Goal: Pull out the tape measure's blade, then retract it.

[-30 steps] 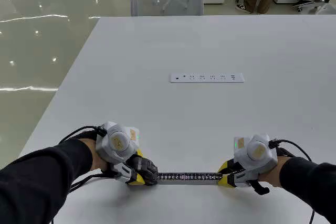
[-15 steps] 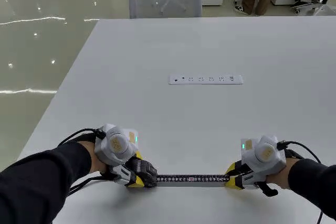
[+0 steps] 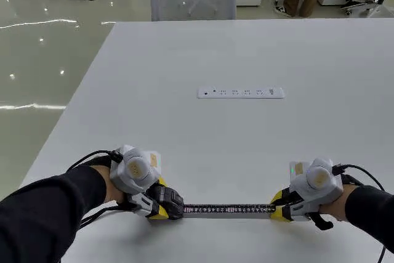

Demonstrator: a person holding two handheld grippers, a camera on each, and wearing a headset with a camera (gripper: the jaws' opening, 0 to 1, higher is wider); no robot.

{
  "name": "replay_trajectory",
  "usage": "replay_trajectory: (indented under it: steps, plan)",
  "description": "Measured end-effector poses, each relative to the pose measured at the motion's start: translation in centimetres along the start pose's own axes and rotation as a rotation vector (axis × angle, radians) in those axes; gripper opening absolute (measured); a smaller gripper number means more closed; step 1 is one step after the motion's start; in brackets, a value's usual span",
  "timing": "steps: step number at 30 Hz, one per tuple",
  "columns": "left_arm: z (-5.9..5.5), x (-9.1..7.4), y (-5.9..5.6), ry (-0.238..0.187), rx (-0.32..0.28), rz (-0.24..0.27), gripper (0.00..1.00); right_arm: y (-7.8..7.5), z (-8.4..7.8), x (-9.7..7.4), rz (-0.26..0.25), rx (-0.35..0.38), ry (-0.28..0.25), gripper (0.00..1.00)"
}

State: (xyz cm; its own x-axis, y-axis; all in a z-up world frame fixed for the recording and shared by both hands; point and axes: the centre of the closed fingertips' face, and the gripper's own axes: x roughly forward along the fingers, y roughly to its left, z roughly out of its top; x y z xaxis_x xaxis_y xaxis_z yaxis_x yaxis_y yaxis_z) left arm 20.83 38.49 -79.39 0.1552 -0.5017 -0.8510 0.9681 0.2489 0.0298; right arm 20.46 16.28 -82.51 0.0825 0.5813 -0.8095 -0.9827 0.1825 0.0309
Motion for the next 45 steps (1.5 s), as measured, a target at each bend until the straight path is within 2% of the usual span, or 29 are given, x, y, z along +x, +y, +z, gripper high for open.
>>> replay_trajectory:
  steps: [32, 45]
  plan:
    - [0.0, 0.0, 0.0, -0.003, -0.009, 0.004, 0.34, -0.6, -2.2, -1.6, -0.009, 0.02, 0.011, 0.1]
    - [0.0, 0.0, 0.0, -0.004, -0.011, 0.006, 0.34, -0.6, -2.3, -1.8, -0.014, 0.027, 0.011, 0.11]
